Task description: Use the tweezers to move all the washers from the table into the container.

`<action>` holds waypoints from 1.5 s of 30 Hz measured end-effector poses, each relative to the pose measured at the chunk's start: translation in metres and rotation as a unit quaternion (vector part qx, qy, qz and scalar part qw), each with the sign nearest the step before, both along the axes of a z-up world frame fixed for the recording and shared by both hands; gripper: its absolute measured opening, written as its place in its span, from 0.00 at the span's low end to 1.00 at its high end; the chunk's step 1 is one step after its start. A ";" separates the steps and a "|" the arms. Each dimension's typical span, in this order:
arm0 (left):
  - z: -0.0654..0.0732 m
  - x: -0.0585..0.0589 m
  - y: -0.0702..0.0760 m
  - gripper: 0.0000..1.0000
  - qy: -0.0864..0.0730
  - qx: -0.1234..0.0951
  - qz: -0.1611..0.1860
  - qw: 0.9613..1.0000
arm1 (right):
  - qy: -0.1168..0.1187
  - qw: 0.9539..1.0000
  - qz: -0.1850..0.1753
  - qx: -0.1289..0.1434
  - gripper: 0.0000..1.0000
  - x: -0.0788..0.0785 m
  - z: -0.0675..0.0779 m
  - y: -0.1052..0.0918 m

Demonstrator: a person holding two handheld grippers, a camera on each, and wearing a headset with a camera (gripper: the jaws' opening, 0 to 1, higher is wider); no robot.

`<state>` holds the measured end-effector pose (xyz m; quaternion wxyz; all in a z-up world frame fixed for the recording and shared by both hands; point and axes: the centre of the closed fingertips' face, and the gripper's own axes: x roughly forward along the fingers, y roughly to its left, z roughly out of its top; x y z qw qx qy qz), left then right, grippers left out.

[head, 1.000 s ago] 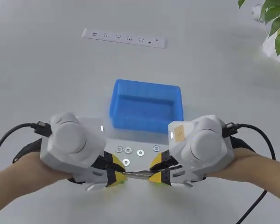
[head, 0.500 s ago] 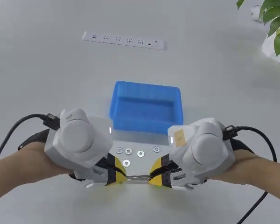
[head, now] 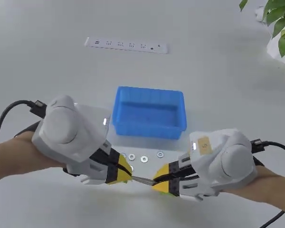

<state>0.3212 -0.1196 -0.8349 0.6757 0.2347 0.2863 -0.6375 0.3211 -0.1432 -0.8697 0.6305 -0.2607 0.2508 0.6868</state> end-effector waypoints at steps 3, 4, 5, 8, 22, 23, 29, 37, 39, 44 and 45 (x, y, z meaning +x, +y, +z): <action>0.007 -0.001 -0.002 0.05 -0.004 -0.008 -0.006 1.000 | 0.004 1.000 -0.006 0.013 0.07 0.000 0.003 0.001; 0.012 0.001 -0.005 0.05 -0.005 -0.027 0.000 1.000 | 0.005 1.000 -0.009 0.023 0.07 0.001 0.006 0.002; 0.016 0.002 -0.006 0.05 -0.002 -0.037 0.006 0.999 | 0.011 0.999 -0.015 0.032 0.07 0.001 0.007 0.003; 0.025 0.003 -0.008 0.05 -0.005 -0.046 0.007 0.999 | 0.017 0.998 -0.023 0.050 0.07 0.002 0.012 0.005; 0.046 0.000 -0.040 0.06 -0.025 -0.082 -0.005 0.996 | 0.028 0.993 -0.050 0.106 0.07 0.001 0.020 0.000; 0.047 0.000 -0.043 0.06 -0.024 -0.087 -0.003 0.996 | 0.029 0.992 -0.053 0.107 0.07 0.001 0.020 -0.001; 0.044 0.000 -0.059 0.06 -0.026 -0.102 -0.016 0.994 | 0.026 0.992 -0.057 0.113 0.07 0.000 0.021 -0.008; 0.036 0.001 -0.060 0.08 -0.023 -0.093 -0.018 0.995 | 0.025 0.991 -0.056 0.118 0.07 0.000 0.021 -0.008; 0.037 -0.002 -0.060 0.12 -0.012 -0.098 -0.023 0.995 | 0.028 0.991 -0.055 0.121 0.07 0.000 0.021 -0.010; 0.038 0.002 -0.060 0.12 -0.018 -0.107 -0.009 0.994 | 0.034 0.990 -0.055 0.123 0.07 0.001 0.022 -0.013; 0.039 0.003 -0.060 0.10 -0.018 -0.111 -0.006 0.994 | 0.034 0.990 -0.053 0.123 0.07 0.001 0.022 -0.013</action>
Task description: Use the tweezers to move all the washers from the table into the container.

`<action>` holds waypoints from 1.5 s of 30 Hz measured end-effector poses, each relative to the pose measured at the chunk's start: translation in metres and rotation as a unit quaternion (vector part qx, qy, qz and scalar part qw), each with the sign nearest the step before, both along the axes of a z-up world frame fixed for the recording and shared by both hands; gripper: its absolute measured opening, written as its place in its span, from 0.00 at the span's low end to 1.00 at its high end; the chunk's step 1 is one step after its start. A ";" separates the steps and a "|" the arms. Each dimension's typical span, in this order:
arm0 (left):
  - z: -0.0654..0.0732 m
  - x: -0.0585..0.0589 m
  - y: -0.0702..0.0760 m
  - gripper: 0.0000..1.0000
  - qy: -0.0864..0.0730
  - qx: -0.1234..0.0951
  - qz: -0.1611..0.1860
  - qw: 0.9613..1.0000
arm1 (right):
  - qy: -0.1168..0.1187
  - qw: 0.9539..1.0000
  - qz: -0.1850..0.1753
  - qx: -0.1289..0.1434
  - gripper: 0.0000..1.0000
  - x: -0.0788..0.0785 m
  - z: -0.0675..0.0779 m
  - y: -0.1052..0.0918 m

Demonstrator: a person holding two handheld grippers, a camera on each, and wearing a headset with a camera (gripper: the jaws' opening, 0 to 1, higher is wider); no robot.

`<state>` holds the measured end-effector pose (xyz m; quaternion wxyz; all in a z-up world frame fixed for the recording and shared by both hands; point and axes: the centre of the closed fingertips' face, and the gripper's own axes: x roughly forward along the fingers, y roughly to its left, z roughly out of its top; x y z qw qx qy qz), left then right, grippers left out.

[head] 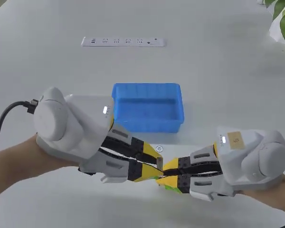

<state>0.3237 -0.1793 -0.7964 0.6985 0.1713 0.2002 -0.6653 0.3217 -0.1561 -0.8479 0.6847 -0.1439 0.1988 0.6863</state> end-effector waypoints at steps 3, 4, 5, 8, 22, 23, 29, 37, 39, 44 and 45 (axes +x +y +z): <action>0.003 0.002 -0.002 0.07 0.007 -0.017 0.009 1.000 | 0.002 1.000 0.000 0.000 0.07 0.000 0.000 -0.001; 0.006 0.002 -0.003 0.07 0.007 -0.023 0.011 1.000 | 0.002 1.000 -0.001 0.000 0.07 0.000 0.000 -0.001; 0.007 0.002 -0.003 0.07 0.004 -0.026 0.011 1.000 | 0.002 1.000 -0.001 0.000 0.07 0.000 0.000 -0.002; 0.008 0.001 -0.006 0.07 0.002 -0.030 0.009 1.000 | 0.003 1.000 -0.001 -0.002 0.07 0.000 0.000 -0.002; 0.009 -0.003 -0.006 0.06 -0.020 -0.007 -0.024 0.999 | -0.001 1.000 0.016 -0.017 0.07 -0.002 0.000 0.000; 0.009 -0.002 -0.006 0.06 -0.023 -0.008 -0.024 0.999 | -0.001 1.000 0.015 -0.018 0.07 -0.001 0.000 0.000; 0.001 -0.002 -0.003 0.09 -0.021 0.024 -0.031 0.999 | -0.001 1.000 0.018 -0.022 0.07 -0.001 0.000 0.002; 0.001 -0.001 0.000 0.06 -0.016 0.029 -0.033 0.999 | -0.003 0.999 0.021 -0.024 0.07 -0.002 -0.001 0.003; 0.002 -0.002 0.001 0.06 -0.013 0.027 -0.034 0.999 | -0.004 0.999 0.025 -0.023 0.07 -0.004 0.000 0.004; 0.005 0.000 0.004 0.06 -0.015 0.031 -0.026 0.999 | -0.009 0.999 0.025 -0.025 0.07 -0.002 0.003 0.008; 0.004 0.000 0.006 0.06 -0.016 0.037 -0.028 0.999 | -0.010 0.999 0.026 -0.027 0.07 -0.001 0.002 0.008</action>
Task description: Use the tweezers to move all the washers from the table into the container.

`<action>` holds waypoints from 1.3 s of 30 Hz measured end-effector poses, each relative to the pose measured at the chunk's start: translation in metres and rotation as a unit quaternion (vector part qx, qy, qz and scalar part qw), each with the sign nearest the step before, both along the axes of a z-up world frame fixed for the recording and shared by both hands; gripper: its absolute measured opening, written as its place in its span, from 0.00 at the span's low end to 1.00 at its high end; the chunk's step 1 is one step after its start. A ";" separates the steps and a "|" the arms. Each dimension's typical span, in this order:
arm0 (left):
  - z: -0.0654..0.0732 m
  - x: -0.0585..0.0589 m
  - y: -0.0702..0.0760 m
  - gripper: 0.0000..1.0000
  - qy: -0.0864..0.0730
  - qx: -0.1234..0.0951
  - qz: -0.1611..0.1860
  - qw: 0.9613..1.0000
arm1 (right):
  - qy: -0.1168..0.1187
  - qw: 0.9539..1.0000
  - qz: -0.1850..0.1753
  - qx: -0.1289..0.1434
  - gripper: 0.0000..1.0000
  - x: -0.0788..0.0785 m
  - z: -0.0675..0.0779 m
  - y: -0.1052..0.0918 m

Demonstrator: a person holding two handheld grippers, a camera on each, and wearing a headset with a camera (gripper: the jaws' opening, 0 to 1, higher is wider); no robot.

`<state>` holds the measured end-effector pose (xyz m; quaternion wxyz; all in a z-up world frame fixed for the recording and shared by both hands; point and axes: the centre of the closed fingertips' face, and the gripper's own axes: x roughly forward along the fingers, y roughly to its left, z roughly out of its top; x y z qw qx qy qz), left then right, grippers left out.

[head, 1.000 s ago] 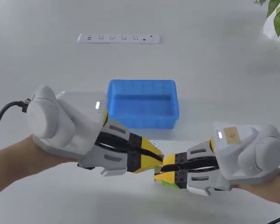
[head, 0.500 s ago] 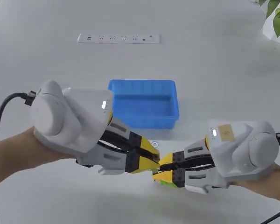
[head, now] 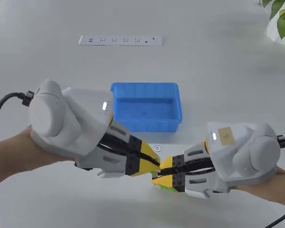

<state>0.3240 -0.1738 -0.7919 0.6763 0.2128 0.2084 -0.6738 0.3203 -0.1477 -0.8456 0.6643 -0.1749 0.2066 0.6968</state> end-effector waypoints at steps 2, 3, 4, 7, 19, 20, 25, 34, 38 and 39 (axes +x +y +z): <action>-0.003 0.000 0.003 0.06 0.004 0.015 0.000 1.000 | -0.004 1.000 0.003 -0.007 0.07 0.000 -0.003 0.001; -0.003 0.000 0.003 0.06 0.002 0.015 -0.001 1.000 | -0.003 1.000 0.003 -0.008 0.07 0.000 -0.003 0.002; -0.003 0.000 0.003 0.06 0.004 0.015 0.000 1.000 | -0.001 1.000 0.001 -0.007 0.07 0.000 -0.003 0.003; -0.001 -0.001 0.005 0.06 0.007 0.015 0.000 1.000 | -0.001 1.000 0.001 -0.005 0.07 -0.001 -0.001 0.004; 0.008 -0.001 0.016 0.05 -0.005 0.021 -0.001 1.000 | -0.023 1.000 -0.004 -0.003 0.08 0.004 0.008 0.017; 0.009 -0.001 0.017 0.05 -0.006 0.022 -0.001 1.000 | -0.026 1.000 -0.004 -0.004 0.08 0.004 0.009 0.018; 0.011 -0.002 0.026 0.05 -0.012 0.028 0.000 1.000 | -0.038 0.999 -0.009 -0.003 0.08 0.005 0.011 0.027; 0.013 -0.003 0.046 0.06 -0.016 0.035 0.001 0.999 | -0.053 0.999 -0.009 0.002 0.09 0.006 0.013 0.047; 0.012 -0.001 0.054 0.06 -0.018 0.036 0.006 0.999 | -0.051 0.999 -0.015 0.003 0.10 0.008 0.012 0.055; 0.011 0.000 0.056 0.06 -0.019 0.038 0.008 0.999 | -0.054 0.998 -0.015 0.002 0.10 0.009 0.012 0.057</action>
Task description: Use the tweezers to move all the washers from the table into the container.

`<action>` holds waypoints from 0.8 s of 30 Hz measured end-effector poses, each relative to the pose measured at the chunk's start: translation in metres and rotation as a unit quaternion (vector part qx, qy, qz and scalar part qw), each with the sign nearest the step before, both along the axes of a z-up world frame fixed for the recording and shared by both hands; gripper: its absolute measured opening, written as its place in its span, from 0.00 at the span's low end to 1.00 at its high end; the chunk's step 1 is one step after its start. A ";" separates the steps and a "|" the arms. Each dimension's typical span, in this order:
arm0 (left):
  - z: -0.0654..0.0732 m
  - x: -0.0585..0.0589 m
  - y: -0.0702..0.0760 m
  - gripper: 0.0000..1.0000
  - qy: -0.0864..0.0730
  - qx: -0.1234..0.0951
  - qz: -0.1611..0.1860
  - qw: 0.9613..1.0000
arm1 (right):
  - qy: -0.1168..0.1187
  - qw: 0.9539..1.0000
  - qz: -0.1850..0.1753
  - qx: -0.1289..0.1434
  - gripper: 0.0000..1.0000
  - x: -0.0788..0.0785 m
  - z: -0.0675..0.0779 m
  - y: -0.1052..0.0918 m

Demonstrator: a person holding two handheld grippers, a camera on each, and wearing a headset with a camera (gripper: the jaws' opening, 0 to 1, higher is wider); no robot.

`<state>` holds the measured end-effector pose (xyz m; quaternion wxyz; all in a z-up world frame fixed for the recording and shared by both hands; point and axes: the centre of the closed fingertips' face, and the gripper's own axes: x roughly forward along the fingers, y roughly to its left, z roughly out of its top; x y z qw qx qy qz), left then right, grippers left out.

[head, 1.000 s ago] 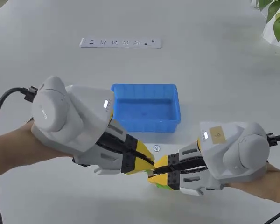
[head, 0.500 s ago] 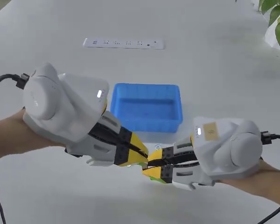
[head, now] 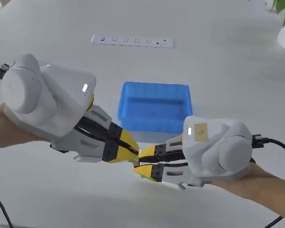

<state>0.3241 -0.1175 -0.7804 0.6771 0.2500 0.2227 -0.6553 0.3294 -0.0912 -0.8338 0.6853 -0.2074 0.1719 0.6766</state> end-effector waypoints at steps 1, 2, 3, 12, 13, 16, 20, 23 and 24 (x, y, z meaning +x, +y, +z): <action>-0.001 0.001 0.001 0.06 -0.001 0.001 0.001 1.000 | 0.000 1.000 -0.001 0.000 0.10 0.001 -0.001 0.002; -0.001 0.002 0.003 0.06 -0.003 0.001 0.003 1.000 | 0.000 1.000 -0.003 -0.001 0.10 0.002 -0.001 0.004; -0.002 0.003 0.004 0.06 -0.004 0.002 0.004 1.000 | -0.002 1.000 -0.004 -0.002 0.10 0.004 -0.002 0.005; -0.012 0.010 0.004 0.06 -0.003 0.004 0.002 1.000 | -0.004 1.000 -0.010 -0.019 0.10 0.010 -0.012 0.004; -0.012 0.011 0.003 0.06 -0.004 0.005 0.001 1.000 | -0.005 1.000 -0.010 -0.019 0.10 0.011 -0.013 0.004; -0.013 0.013 0.002 0.06 -0.005 0.005 0.000 1.000 | -0.006 1.000 -0.012 -0.021 0.10 0.014 -0.014 0.003; -0.014 0.015 0.002 0.06 -0.003 0.006 -0.002 1.000 | -0.001 1.000 -0.012 -0.022 0.10 0.015 -0.016 0.003; -0.015 0.016 0.003 0.06 -0.003 0.008 -0.001 1.000 | 0.002 1.000 -0.014 -0.022 0.10 0.017 -0.017 0.004; -0.015 0.016 0.003 0.06 0.000 0.007 0.000 1.000 | 0.004 1.000 -0.013 -0.022 0.10 0.016 -0.018 0.005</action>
